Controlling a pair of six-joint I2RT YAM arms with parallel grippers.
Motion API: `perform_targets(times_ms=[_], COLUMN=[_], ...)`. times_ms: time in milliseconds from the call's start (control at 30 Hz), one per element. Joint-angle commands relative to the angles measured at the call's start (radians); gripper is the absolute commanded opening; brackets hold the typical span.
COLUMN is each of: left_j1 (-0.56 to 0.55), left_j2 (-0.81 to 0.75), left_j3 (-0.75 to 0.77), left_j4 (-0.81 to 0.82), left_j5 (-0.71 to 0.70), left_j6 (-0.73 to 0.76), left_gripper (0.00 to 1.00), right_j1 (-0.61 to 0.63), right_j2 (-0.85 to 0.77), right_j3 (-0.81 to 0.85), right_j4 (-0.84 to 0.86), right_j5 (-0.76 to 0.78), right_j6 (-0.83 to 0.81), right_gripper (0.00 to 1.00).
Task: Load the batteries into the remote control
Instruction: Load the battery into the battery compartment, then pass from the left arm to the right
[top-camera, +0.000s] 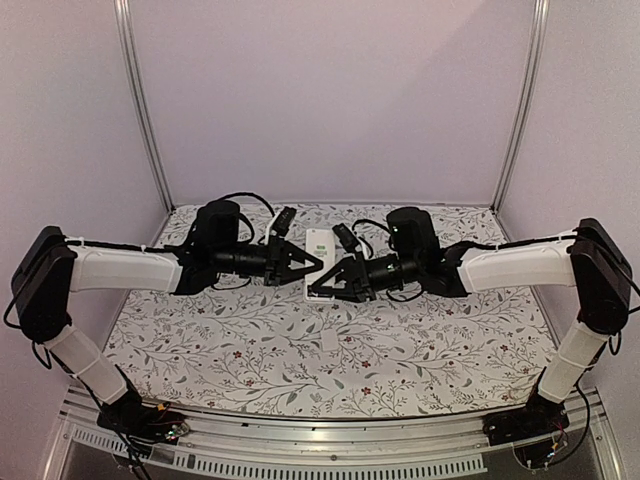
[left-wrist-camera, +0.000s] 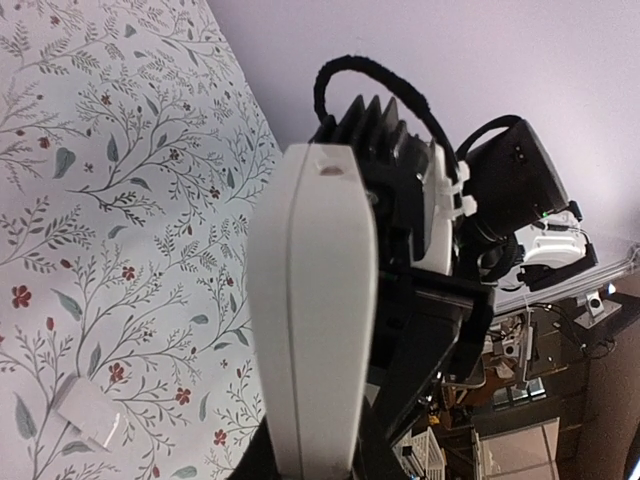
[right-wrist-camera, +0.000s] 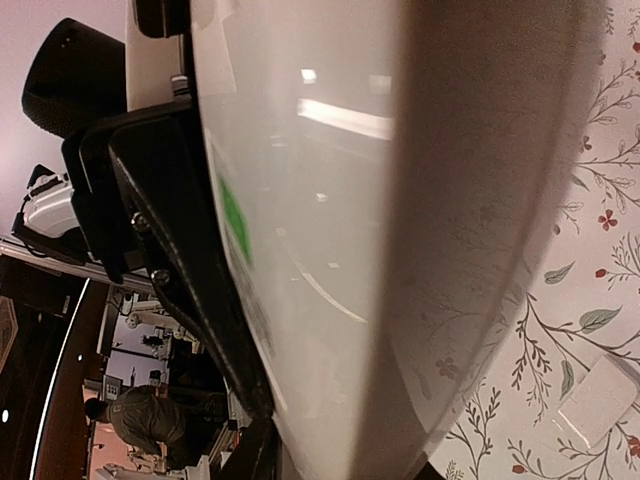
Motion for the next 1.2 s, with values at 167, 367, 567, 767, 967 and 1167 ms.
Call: perform_targets(times_ms=[167, 367, 567, 767, 967, 1167], left_j1=[0.015, 0.014, 0.014, 0.013, 0.009, -0.032], left_j2=[-0.046, -0.050, -0.051, -0.054, -0.077, -0.142], left_j3=[0.004, -0.002, -0.009, -0.007, 0.007, 0.094], left_j4=[0.124, 0.140, 0.159, 0.163, 0.079, -0.338], left_j5=[0.084, 0.100, 0.111, 0.115, 0.087, -0.152], left_j6=[-0.011, -0.015, -0.019, -0.017, 0.072, 0.415], left_gripper=[0.00, 0.00, 0.00, 0.00, 0.00, 0.00], right_j1=[-0.019, -0.045, -0.051, -0.060, -0.073, -0.148], right_j2=[-0.048, -0.076, -0.102, -0.116, -0.150, -0.228], right_j3=[-0.075, -0.093, -0.105, -0.121, -0.117, -0.136], right_j4=[-0.066, -0.067, -0.065, -0.065, -0.066, -0.104], right_j5=[-0.002, -0.018, -0.031, -0.032, -0.039, 0.006], right_j6=[-0.029, -0.034, -0.038, -0.038, -0.042, -0.042], right_gripper=[0.22, 0.17, 0.25, 0.09, 0.49, 0.64])
